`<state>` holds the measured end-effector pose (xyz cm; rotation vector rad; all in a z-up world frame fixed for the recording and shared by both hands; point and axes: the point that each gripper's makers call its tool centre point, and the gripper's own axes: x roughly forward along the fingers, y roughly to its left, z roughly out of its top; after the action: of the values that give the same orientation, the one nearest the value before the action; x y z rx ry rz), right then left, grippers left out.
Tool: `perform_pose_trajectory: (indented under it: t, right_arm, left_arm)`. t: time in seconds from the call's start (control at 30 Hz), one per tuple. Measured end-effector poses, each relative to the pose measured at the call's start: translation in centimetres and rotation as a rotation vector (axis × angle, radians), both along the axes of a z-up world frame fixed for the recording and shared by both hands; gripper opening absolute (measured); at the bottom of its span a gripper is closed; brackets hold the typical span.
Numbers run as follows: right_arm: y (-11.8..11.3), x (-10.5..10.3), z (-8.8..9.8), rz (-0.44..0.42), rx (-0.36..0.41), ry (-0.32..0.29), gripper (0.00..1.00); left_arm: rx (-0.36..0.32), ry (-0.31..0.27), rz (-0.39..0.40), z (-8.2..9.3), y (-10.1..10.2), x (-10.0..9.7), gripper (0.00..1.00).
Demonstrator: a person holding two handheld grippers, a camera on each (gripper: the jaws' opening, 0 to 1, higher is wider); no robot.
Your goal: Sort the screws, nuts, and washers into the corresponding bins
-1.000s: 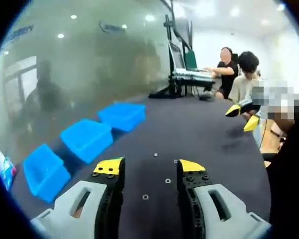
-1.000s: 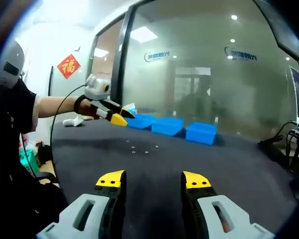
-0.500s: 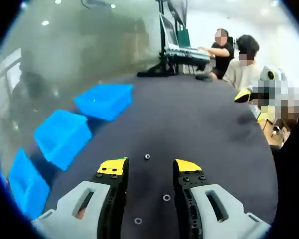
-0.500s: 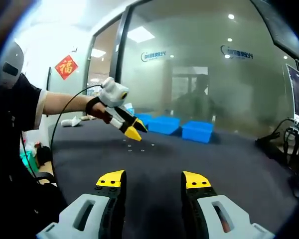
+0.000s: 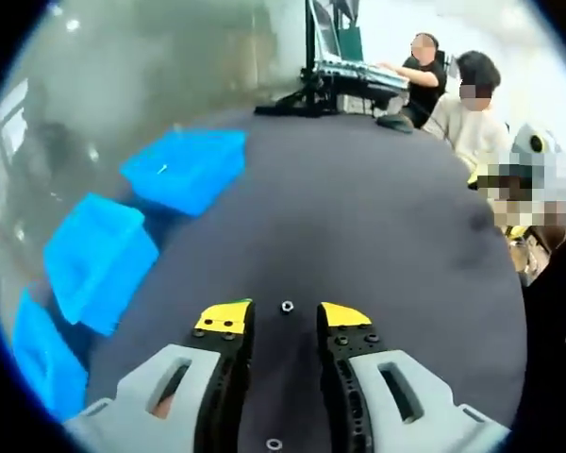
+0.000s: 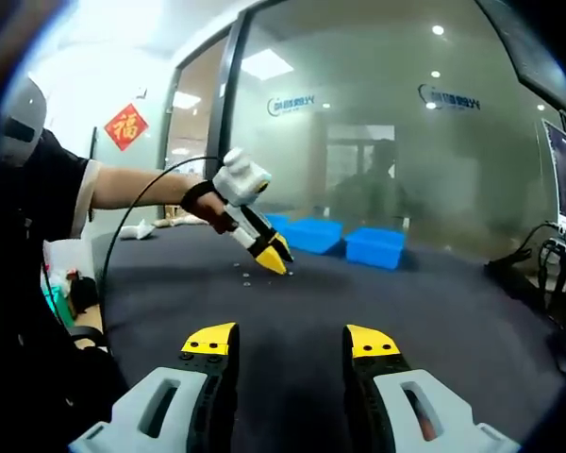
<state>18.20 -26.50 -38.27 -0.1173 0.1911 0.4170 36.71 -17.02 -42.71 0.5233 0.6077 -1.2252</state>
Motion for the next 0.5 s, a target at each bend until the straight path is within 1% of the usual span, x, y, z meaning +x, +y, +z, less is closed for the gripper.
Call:
perform_pose_trajectory:
  t: [0.1, 0.2, 0.33, 0.5]
  right_arm:
    - [0.01, -0.03, -0.01, 0.0, 0.0, 0.002, 0.4]
    - [0.0, -0.06, -0.12, -0.002, 0.0, 0.006, 0.4]
    - [0.09, -0.06, -0.1, -0.003, 0.002, 0.008, 0.4]
    - [0.25, -0.01, -0.25, 0.0, 0.003, 0.011, 0.4]
  left_arm:
    - [0.001, -0.008, -0.006, -0.17, -0.03, 0.13, 0.21]
    - [-0.013, 0.007, 0.001, -0.26, -0.24, 0.23, 0.2]
    - [-0.005, 0.017, -0.002, -0.69, -0.25, 0.19, 0.19]
    - [-0.021, 0.04, 0.006, -0.9, -0.39, 0.16, 0.18]
